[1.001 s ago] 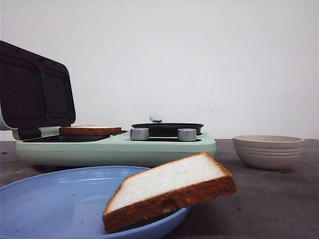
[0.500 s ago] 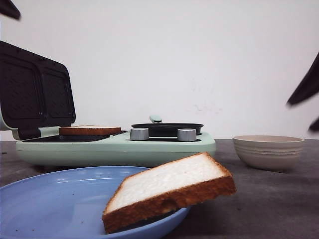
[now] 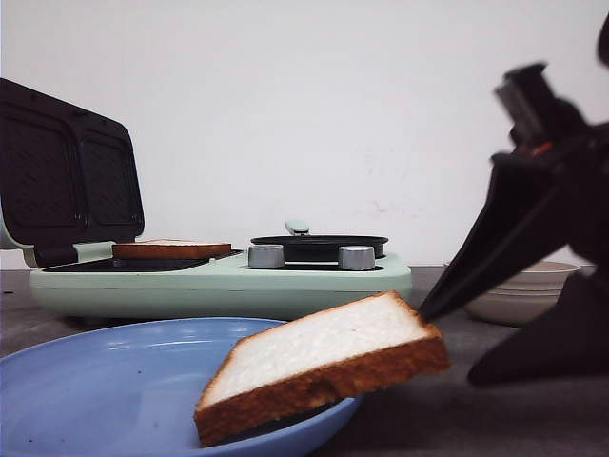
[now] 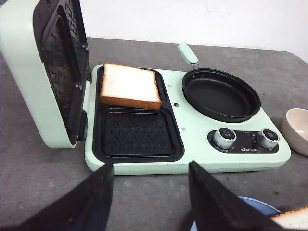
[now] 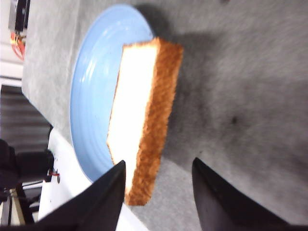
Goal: Make breakfast with bread and shrimp
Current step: 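Move the right gripper to the remaining bread slice and grasp its crust, then lift the bread with the right gripper over the sandwich maker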
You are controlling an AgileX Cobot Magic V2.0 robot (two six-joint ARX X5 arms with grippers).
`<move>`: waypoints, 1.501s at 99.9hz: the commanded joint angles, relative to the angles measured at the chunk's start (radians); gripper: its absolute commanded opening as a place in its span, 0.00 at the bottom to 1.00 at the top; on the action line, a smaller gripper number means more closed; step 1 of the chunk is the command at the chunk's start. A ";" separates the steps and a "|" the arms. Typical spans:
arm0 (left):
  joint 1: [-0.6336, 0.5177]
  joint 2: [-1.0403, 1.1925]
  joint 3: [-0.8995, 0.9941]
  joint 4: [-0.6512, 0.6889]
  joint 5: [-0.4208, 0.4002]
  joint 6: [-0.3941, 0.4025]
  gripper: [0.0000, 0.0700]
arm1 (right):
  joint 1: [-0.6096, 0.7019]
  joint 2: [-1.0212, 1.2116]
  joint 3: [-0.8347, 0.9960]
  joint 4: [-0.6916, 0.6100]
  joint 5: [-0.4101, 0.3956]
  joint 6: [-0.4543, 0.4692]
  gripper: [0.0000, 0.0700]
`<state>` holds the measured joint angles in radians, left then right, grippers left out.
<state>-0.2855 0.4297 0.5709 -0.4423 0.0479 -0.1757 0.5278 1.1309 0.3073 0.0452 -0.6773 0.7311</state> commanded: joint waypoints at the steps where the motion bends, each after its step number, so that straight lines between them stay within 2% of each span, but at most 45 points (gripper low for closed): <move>1: -0.003 0.000 0.002 0.008 -0.004 0.007 0.33 | 0.018 0.030 0.003 0.028 0.003 0.017 0.42; 44: -0.003 0.000 0.002 0.011 -0.004 0.010 0.33 | 0.093 0.067 0.003 0.157 -0.002 0.100 0.42; 69: -0.003 0.000 0.002 0.011 -0.004 0.010 0.33 | 0.107 0.071 0.003 0.157 0.011 0.103 0.42; 87: -0.003 0.000 0.002 0.011 -0.004 0.010 0.33 | 0.123 0.071 0.003 0.156 0.023 0.103 0.31; 107: -0.003 0.000 0.002 0.011 -0.004 0.010 0.33 | 0.138 0.071 0.003 0.155 0.024 0.103 0.00; 121: -0.003 0.000 0.002 0.010 -0.004 0.010 0.33 | 0.138 0.071 0.003 0.159 0.023 0.104 0.00; 131: -0.003 0.000 0.002 0.008 -0.004 0.010 0.33 | 0.138 0.069 0.003 0.211 0.017 0.111 0.00; 150: -0.003 0.000 0.002 0.008 -0.004 0.010 0.33 | 0.138 0.069 0.024 0.378 -0.018 0.219 0.00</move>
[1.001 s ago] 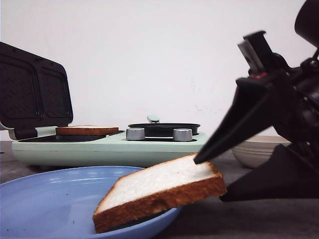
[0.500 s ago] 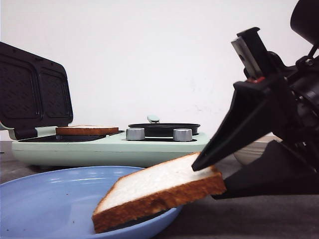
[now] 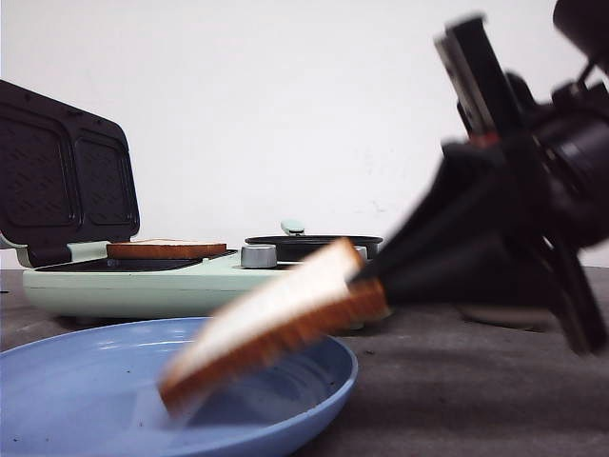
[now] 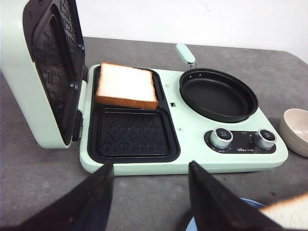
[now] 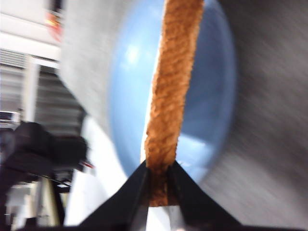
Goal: Make breakfast with bread and shrimp
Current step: 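Lift the bread with the right gripper over the sandwich maker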
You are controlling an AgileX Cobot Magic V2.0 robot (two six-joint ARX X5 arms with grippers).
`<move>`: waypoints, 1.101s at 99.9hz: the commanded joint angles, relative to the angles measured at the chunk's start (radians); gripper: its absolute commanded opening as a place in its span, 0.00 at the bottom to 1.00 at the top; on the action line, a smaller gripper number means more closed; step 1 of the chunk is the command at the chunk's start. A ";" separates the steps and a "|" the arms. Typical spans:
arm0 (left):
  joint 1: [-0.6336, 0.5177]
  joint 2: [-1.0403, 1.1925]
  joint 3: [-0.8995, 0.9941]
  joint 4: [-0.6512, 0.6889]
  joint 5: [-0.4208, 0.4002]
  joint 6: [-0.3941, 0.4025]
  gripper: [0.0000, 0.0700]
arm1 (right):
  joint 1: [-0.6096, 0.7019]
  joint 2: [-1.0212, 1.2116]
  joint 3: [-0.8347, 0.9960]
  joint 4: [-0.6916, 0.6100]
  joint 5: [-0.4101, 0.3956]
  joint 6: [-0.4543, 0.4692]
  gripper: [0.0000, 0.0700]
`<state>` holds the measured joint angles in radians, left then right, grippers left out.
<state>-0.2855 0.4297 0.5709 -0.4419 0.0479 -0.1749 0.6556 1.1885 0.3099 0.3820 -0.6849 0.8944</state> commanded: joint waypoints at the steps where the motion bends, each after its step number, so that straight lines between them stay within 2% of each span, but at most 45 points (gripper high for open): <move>1: -0.003 0.000 0.002 0.008 -0.004 0.009 0.33 | 0.010 0.011 0.024 0.045 -0.012 0.060 0.00; 21: -0.003 0.000 0.002 0.008 -0.004 0.009 0.33 | 0.010 0.013 0.124 0.031 -0.007 0.067 0.00; 41: -0.003 0.000 0.002 0.011 -0.004 0.009 0.33 | 0.009 0.052 0.283 -0.054 0.034 0.037 0.00; 72: -0.003 0.000 0.002 0.011 -0.004 0.009 0.33 | 0.010 0.352 0.595 -0.096 0.026 -0.005 0.00; 110: -0.003 0.000 0.002 0.011 -0.004 0.008 0.33 | 0.028 0.707 0.938 -0.099 0.004 0.034 0.00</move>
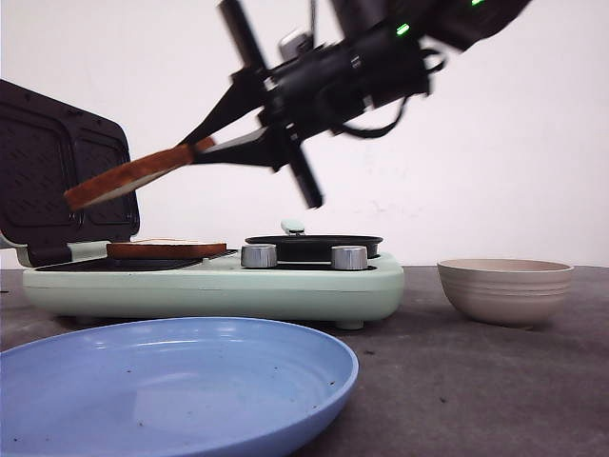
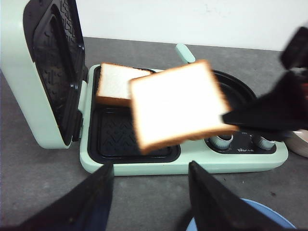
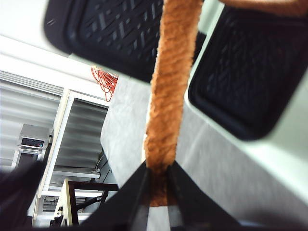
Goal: Make breakfast with bread and shrimp
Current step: 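Lift the bread with the right gripper over the sandwich maker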
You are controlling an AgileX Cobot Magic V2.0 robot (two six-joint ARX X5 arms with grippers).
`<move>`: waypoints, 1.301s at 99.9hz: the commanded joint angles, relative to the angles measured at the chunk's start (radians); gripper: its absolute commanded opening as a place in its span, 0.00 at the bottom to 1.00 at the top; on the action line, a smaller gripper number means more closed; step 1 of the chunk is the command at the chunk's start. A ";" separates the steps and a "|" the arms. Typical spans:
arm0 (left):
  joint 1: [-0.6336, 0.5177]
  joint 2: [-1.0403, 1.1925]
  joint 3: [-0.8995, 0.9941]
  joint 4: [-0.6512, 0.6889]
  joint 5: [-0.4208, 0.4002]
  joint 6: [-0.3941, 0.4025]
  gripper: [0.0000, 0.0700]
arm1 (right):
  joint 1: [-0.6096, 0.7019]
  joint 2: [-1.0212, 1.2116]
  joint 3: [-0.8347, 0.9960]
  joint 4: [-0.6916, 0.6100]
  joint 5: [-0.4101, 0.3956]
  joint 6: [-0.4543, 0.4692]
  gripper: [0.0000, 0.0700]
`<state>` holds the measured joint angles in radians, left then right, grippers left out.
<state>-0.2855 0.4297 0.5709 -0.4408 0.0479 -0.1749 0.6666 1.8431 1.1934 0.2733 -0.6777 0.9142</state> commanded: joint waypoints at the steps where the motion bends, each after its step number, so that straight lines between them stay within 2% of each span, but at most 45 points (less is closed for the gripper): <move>1: -0.003 0.000 0.002 0.010 -0.004 0.008 0.33 | 0.018 0.059 0.061 0.010 -0.003 0.016 0.00; 15: -0.003 0.000 0.002 0.010 -0.004 0.008 0.33 | 0.031 0.133 0.137 0.009 0.000 0.031 0.00; 24: -0.003 0.000 0.002 0.010 -0.004 0.008 0.33 | 0.041 0.162 0.163 0.007 0.032 0.041 0.00; 36: -0.003 0.000 0.002 0.010 -0.004 0.009 0.33 | 0.045 0.166 0.166 -0.003 0.082 0.042 0.00; 70: -0.003 0.000 0.002 0.011 -0.004 0.008 0.33 | 0.054 0.166 0.166 -0.032 0.108 0.036 0.00; 97: -0.003 0.000 0.002 0.011 -0.004 0.008 0.33 | 0.071 0.173 0.166 -0.042 0.172 0.036 0.00; 130: -0.003 0.000 0.002 0.011 -0.004 0.009 0.33 | 0.071 0.177 0.166 -0.066 0.189 0.031 0.00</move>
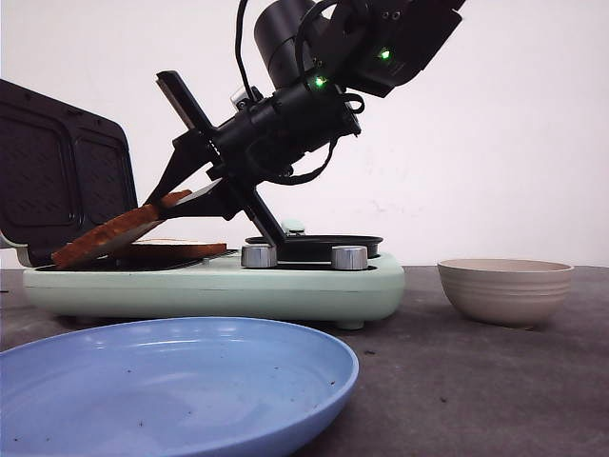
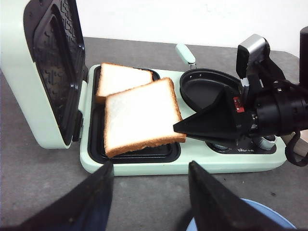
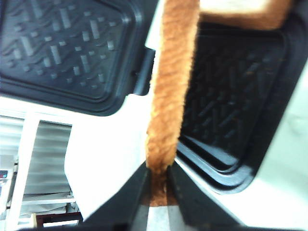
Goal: Make breakfast with bread and shrimp
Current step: 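Lift the bread with the right gripper over the sandwich maker, then lower the bread onto the nearer sandwich plate and open the right gripper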
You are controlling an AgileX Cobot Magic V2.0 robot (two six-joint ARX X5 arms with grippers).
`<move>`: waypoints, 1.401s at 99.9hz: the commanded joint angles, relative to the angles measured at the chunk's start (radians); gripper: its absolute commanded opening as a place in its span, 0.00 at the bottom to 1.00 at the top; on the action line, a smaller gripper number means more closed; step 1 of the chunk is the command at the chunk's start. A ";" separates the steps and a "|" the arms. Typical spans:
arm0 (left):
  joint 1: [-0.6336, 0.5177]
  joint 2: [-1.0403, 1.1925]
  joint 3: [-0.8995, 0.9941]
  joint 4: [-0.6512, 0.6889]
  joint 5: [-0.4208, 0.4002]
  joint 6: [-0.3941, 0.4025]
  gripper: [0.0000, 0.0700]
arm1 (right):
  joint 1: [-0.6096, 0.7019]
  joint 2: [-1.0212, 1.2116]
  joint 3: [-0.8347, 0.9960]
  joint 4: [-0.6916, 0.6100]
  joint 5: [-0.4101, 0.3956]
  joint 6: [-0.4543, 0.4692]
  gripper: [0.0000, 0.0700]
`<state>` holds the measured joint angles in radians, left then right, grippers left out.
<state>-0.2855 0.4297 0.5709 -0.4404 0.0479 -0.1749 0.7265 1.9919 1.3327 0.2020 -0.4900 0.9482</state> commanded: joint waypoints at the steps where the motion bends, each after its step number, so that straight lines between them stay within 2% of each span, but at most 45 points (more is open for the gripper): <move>1: -0.003 0.000 0.002 0.011 -0.004 0.008 0.33 | 0.011 0.027 0.027 0.005 0.002 -0.004 0.00; 58: -0.003 0.000 0.002 0.010 -0.004 0.008 0.33 | 0.026 0.028 0.027 0.006 0.046 -0.016 0.00; 62: -0.003 0.000 0.002 0.010 -0.004 0.008 0.33 | 0.026 0.028 0.027 0.006 0.047 -0.017 0.04; 68: -0.003 0.000 0.002 0.010 -0.004 0.008 0.33 | 0.026 0.028 0.027 0.006 0.047 -0.017 0.19; 72: -0.003 0.000 0.002 0.010 -0.004 0.008 0.33 | 0.026 0.028 0.027 0.006 0.050 -0.017 0.24; 84: -0.003 0.000 0.002 0.010 -0.004 0.009 0.33 | 0.026 0.028 0.027 0.006 0.055 -0.025 0.26; 104: -0.003 0.000 0.002 0.010 -0.004 0.009 0.33 | 0.026 0.028 0.027 -0.003 0.066 -0.048 0.42; 114: -0.003 0.000 0.002 0.010 -0.004 0.009 0.33 | 0.027 0.028 0.029 -0.012 0.069 -0.058 0.44; 122: -0.003 0.000 0.002 0.010 -0.003 0.009 0.33 | 0.031 0.028 0.033 -0.029 0.072 -0.079 0.49; 140: -0.003 0.000 0.002 0.010 -0.004 0.009 0.33 | 0.036 0.028 0.053 -0.063 0.076 -0.117 0.50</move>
<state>-0.2855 0.4297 0.5709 -0.4408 0.0479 -0.1749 0.7494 1.9926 1.3556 0.1394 -0.4175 0.8661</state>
